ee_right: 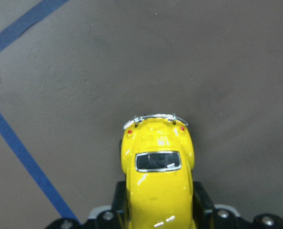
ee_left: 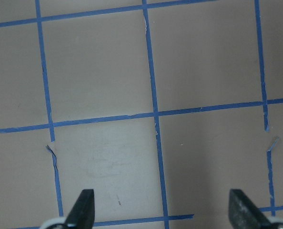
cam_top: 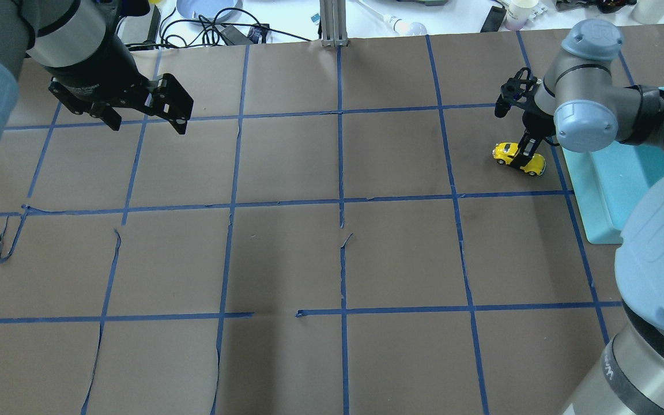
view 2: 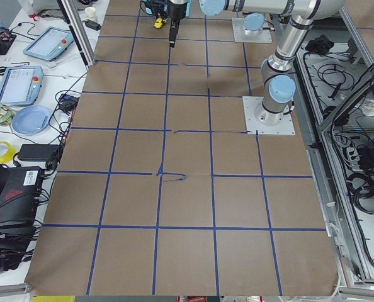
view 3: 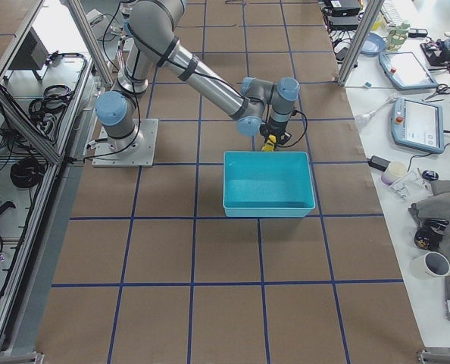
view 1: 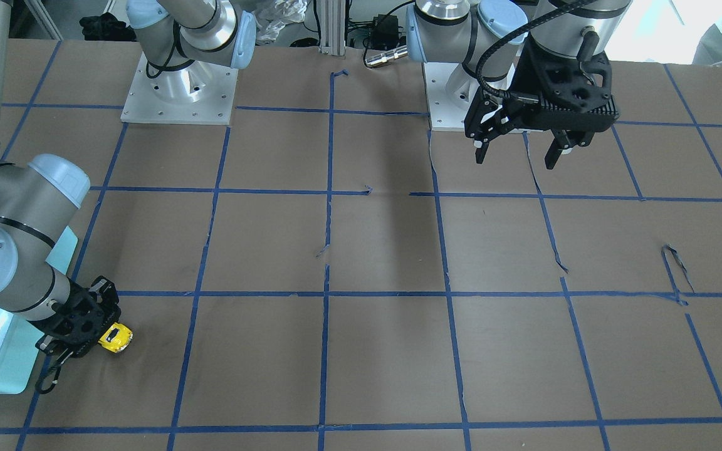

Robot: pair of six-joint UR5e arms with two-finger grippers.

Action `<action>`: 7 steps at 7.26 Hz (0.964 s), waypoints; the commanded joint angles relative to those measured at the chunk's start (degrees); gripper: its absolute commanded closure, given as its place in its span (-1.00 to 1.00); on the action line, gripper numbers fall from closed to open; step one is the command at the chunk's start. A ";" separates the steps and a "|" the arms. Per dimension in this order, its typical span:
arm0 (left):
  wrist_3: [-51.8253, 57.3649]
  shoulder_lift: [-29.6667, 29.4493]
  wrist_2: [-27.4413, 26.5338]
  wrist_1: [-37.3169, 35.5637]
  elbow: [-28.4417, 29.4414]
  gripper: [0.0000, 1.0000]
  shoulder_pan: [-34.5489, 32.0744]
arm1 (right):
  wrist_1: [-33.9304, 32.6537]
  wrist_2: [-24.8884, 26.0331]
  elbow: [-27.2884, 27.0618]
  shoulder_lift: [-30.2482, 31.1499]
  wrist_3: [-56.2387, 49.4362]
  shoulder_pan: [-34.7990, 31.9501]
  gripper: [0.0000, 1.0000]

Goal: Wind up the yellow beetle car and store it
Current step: 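Lift the car with the right gripper and carry it over the bin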

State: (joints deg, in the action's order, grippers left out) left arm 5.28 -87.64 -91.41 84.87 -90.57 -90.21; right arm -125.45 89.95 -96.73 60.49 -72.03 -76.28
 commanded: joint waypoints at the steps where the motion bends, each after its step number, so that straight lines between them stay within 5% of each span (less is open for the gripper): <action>1: -0.19 -0.43 0.00 -0.49 0.22 -1.00 -0.05 | 3.69 -0.30 3.10 2.77 0.66 -1.93 1.00; 2: -0.19 -0.60 0.00 -0.50 0.66 -1.00 -0.05 | 9.29 -3.26 7.21 5.06 1.62 -2.12 1.00; 4: -0.01 -0.52 0.09 -0.50 0.75 -1.00 -0.05 | 20.19 -0.50 16.70 6.84 1.20 -1.16 1.00; 7: 0.00 -0.34 0.18 -0.50 0.23 -1.00 -0.05 | 23.58 2.07 18.86 7.36 -18.06 9.17 1.00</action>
State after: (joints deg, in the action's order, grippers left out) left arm 5.62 -88.11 -91.26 84.38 -89.93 -90.21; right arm -102.73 91.58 -78.21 67.67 -80.80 -72.06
